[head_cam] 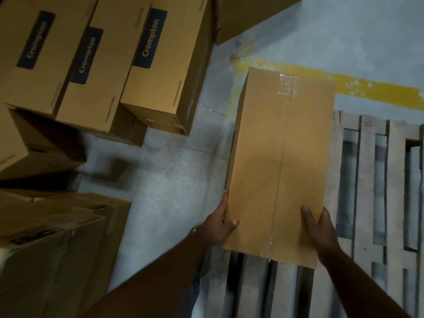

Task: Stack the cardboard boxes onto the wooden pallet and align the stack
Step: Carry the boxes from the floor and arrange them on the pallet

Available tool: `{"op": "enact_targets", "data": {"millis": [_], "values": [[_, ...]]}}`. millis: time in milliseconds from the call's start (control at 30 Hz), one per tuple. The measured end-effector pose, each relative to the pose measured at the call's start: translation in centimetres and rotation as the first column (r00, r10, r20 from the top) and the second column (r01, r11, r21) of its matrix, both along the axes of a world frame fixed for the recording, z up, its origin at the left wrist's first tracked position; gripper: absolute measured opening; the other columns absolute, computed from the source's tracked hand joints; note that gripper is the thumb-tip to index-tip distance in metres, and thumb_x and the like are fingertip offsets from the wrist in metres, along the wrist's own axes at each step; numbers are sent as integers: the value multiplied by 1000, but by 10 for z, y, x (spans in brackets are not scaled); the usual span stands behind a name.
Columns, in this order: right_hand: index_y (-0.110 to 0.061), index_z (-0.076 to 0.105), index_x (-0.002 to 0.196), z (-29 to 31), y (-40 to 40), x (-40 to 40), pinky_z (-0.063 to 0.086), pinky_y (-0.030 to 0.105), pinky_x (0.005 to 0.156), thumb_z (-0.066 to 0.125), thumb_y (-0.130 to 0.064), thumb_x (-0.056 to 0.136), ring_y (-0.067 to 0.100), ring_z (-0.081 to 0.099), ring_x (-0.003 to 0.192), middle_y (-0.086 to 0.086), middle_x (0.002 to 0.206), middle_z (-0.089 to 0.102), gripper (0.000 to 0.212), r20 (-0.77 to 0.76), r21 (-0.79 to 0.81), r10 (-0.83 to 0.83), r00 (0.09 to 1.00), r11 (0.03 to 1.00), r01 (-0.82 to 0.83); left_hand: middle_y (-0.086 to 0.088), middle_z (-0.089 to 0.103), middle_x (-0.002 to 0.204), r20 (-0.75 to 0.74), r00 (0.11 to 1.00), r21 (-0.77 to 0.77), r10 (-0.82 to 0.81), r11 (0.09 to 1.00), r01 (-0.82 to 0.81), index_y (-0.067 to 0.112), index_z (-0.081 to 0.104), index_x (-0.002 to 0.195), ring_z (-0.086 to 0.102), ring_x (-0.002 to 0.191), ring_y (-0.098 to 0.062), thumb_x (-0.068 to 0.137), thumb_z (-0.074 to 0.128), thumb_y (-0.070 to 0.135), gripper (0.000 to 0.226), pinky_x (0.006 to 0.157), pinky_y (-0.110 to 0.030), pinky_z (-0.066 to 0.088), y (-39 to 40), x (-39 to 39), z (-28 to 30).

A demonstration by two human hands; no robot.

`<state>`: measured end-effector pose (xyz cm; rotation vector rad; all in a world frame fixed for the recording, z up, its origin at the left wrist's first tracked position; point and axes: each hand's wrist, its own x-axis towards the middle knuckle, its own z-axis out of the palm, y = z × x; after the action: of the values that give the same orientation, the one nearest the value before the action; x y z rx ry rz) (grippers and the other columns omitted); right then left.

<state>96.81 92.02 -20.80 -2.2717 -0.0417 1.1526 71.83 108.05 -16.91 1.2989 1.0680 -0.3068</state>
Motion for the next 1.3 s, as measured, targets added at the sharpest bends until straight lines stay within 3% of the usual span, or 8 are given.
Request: {"op": "enact_targets", "data": {"millis": [400,1000,1300], "values": [[-27,38,152,-6,-7,-4,52,58,98,59,-70,87,32,59,120,8,140,58,81,17,-34,-18,1000,999,19,-1,29,166,-8,1000,21,4,1000,-4,32,-8,164,39,148,-25,105,55,18,87,121,-48,36,-6,-6,-11],[-30,39,151,-9,0,2,48,46,88,56,-68,94,24,57,110,3,135,58,71,64,-30,28,998,999,-26,-4,27,168,2,1000,34,-29,999,29,31,-9,164,39,148,-29,107,52,17,85,120,-49,37,8,-4,-5],[-29,33,154,-13,0,7,49,55,98,57,-70,92,29,56,117,8,143,55,78,24,-70,31,999,997,-29,-3,31,166,-4,999,54,-36,998,36,29,-8,164,46,143,-28,105,56,21,87,119,-45,38,3,-6,-17]]}}
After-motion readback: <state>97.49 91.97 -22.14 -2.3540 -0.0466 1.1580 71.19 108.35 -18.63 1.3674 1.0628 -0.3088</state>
